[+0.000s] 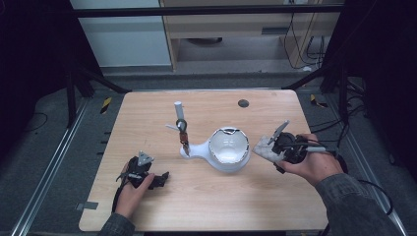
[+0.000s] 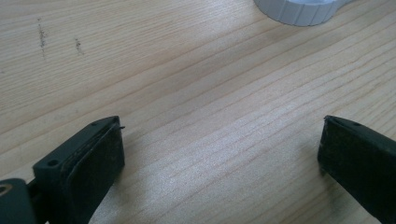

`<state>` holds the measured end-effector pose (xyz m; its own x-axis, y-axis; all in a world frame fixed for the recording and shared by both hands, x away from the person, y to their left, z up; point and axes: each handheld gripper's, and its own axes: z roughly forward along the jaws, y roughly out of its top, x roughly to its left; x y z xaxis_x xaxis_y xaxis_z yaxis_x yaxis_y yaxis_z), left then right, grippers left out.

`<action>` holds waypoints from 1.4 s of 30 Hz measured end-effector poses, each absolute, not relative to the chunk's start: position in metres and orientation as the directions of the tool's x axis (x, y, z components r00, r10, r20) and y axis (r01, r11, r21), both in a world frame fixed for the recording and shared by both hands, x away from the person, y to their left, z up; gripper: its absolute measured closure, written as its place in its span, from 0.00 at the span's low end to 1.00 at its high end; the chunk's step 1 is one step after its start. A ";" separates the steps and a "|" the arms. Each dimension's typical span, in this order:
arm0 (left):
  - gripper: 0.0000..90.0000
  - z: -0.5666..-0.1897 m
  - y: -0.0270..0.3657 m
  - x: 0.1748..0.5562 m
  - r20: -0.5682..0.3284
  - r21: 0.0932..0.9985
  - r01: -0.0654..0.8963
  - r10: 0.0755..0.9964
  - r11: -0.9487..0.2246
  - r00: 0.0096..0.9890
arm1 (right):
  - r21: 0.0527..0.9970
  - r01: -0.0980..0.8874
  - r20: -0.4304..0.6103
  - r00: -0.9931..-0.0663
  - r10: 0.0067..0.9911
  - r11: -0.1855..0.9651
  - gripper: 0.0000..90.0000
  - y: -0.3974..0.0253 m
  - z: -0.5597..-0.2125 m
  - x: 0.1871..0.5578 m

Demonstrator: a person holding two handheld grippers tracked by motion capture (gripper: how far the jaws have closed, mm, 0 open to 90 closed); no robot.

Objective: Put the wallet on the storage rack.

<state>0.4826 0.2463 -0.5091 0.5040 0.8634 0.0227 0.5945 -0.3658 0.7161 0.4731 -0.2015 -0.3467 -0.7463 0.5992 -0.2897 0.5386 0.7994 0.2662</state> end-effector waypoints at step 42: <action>0.00 -0.509 0.246 0.483 0.024 0.713 0.594 0.860 -0.372 0.510 | 0.220 0.446 -0.320 -0.807 0.496 0.868 0.36 -0.147 -0.330 0.482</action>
<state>0.4826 0.2460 -0.5088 0.5104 0.8596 0.0235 0.5942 -0.3723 0.7130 0.4825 -0.1467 -0.3303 -0.8073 0.4961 -0.3198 0.4460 0.8676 0.2199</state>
